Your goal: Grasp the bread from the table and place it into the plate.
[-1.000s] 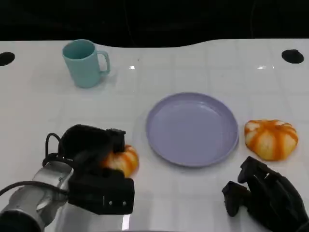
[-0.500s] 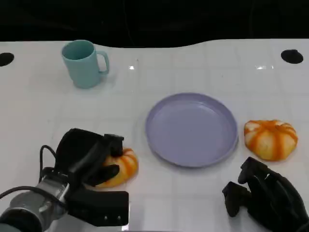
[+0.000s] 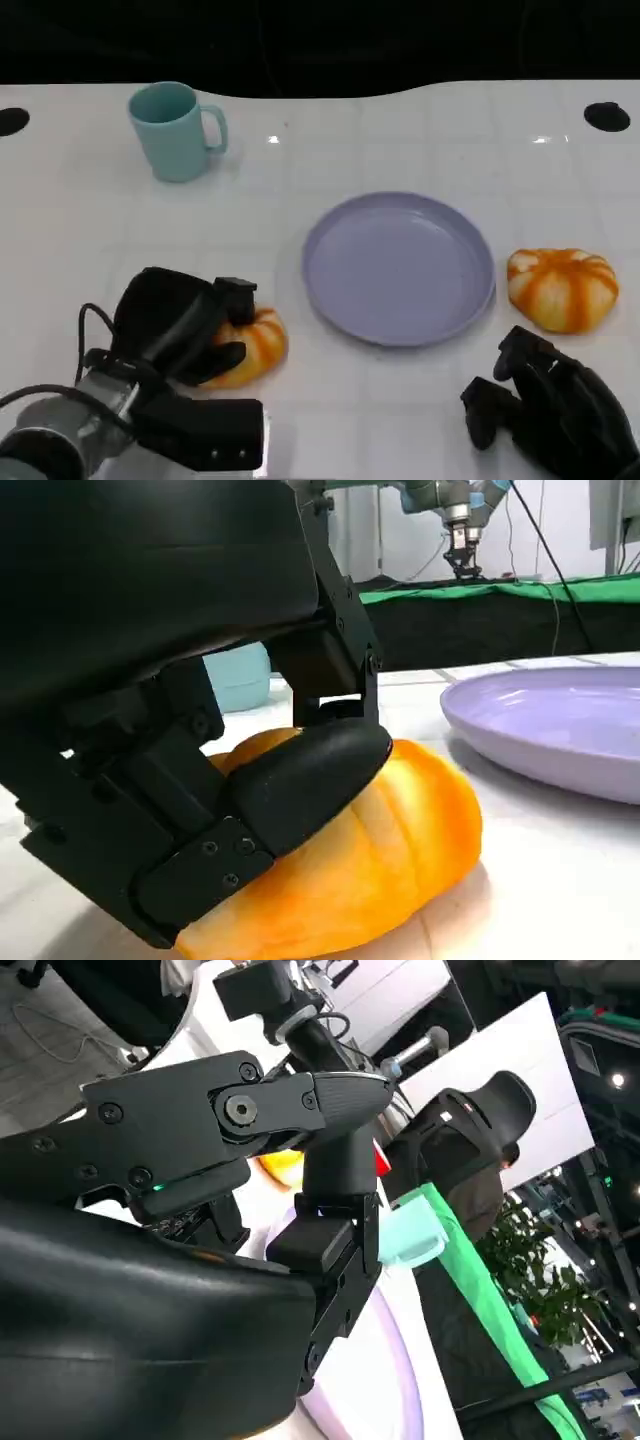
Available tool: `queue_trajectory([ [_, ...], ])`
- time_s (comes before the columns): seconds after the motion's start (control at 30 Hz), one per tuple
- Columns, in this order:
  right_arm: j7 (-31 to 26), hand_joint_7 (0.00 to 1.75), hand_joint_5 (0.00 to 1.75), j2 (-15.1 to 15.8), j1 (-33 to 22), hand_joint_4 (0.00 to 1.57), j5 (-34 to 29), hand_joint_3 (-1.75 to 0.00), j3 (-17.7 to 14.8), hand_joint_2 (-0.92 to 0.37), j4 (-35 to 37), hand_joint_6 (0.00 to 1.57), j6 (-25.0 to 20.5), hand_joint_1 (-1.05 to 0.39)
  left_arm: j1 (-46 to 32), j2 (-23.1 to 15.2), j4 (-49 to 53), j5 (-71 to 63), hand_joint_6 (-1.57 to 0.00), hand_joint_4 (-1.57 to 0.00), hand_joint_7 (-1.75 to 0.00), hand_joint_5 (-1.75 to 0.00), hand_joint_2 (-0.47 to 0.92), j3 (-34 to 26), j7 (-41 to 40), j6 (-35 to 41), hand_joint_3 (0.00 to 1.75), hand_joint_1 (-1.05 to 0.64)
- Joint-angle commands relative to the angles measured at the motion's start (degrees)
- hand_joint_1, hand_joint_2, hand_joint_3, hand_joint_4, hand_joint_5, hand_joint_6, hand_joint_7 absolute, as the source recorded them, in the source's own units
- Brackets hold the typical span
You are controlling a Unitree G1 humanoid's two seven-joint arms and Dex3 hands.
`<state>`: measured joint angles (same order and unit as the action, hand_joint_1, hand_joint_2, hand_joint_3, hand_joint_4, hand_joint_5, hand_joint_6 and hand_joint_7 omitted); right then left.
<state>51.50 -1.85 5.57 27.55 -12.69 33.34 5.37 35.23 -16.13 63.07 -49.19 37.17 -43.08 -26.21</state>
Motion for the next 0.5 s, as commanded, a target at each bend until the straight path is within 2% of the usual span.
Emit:
queue_trajectory([
  [0.03, 0.6, 1.39, 1.72, 0.9, -0.3, 0.77, 0.3, -0.20, -0.3, -0.92, 0.5, 0.70, 0.9, -0.57, -2.6, -2.2, -2.7, 1.8, -1.35, -1.56, -1.45, -1.59, 0.43, -0.6, 7.5, -0.3, 1.75, -1.05],
  [0.1, 0.3, 1.37, 1.72, 0.9, -0.3, 0.77, 0.4, -0.18, -0.2, -0.92, 0.4, 0.71, 0.3, -0.58, -3.1, -3.4, -6.0, 2.9, -1.31, -1.51, -1.38, -1.50, 0.40, -0.9, 13.5, 0.4, 1.74, -1.05],
  [0.17, 0.0, 1.35, 1.71, 0.9, -0.3, 0.78, 0.3, -0.17, -0.2, -0.92, 0.3, 0.72, 0.0, -0.59, -4.0, -4.8, -10.4, 3.6, -1.21, -1.43, -1.31, -1.43, 0.28, -1.2, 19.9, 2.1, 1.67, -1.05],
  [0.23, 0.0, 1.36, 1.71, 1.0, -0.3, 0.78, 0.2, -0.17, -0.2, -0.92, 0.3, 0.72, 0.1, -0.59, -5.3, -6.6, -16.1, 4.1, -0.97, -1.32, -1.35, -1.44, 0.25, -1.6, 26.2, 4.3, 1.49, -1.05],
  [0.27, -0.1, 1.36, 1.71, 1.0, -0.3, 0.78, 0.2, -0.17, -0.2, -0.92, 0.3, 0.73, 0.1, -0.59, -6.1, -7.3, -18.7, 4.2, -0.71, -1.21, -1.44, -1.46, 0.32, -1.9, 28.6, 5.4, 1.24, -1.05],
  [0.3, -0.1, 1.36, 1.71, 1.0, -0.3, 0.78, 0.0, -0.17, -0.1, -0.92, 0.3, 0.73, 0.3, -0.59, -7.0, -8.1, -22.4, 4.3, -0.62, -1.17, -1.49, -1.46, 0.35, -2.3, 31.8, 7.2, 1.13, -1.05],
  [0.33, -0.2, 1.37, 1.71, 1.0, -0.3, 0.78, -0.1, -0.18, -0.1, -0.92, 0.2, 0.72, 0.5, -0.59, -8.0, -9.0, -26.4, 4.4, -0.31, -0.86, -1.59, -1.48, 0.52, -2.7, 35.2, 9.2, 0.78, -1.05],
  [0.37, -0.3, 1.37, 1.71, 0.9, -0.3, 0.78, -0.1, -0.18, -0.1, -0.92, 0.2, 0.72, 0.5, -0.59, -9.0, -9.6, -29.9, 4.4, -0.16, -0.67, -1.62, -1.52, 0.65, -3.3, 38.1, 11.1, 0.51, -1.05],
  [0.4, -0.2, 1.37, 1.71, 0.9, -0.3, 0.78, 0.0, -0.18, -0.1, -0.92, 0.2, 0.72, 0.6, -0.60, -10.0, -10.2, -33.5, 4.4, -0.08, -0.52, -1.61, -1.55, 0.75, -3.8, 40.7, 13.0, 0.32, -1.05],
  [0.43, -0.1, 1.37, 1.70, 0.9, -0.3, 0.78, 0.1, -0.18, -0.1, -0.92, 0.2, 0.72, 0.4, -0.59, -10.9, -10.7, -36.5, 4.2, -0.03, -0.27, -1.55, -1.62, 0.83, -4.2, 42.9, 14.6, 0.17, -1.05],
  [0.47, -0.1, 1.37, 1.70, 0.9, -0.3, 0.78, 0.2, -0.18, -0.2, -0.92, 0.2, 0.72, 0.4, -0.59, -11.7, -11.0, -38.9, 4.0, -0.02, -0.14, -1.52, -1.67, 0.85, -4.6, 44.7, 16.0, 0.11, -1.05],
  [0.5, -0.1, 1.37, 1.70, 0.9, -0.3, 0.78, 0.2, -0.18, -0.1, -0.92, 0.2, 0.72, 0.3, -0.59, -12.4, -11.3, -40.9, 3.6, -0.01, -0.07, -1.49, -1.68, 0.87, -4.9, 46.1, 17.3, 0.08, -1.05],
])
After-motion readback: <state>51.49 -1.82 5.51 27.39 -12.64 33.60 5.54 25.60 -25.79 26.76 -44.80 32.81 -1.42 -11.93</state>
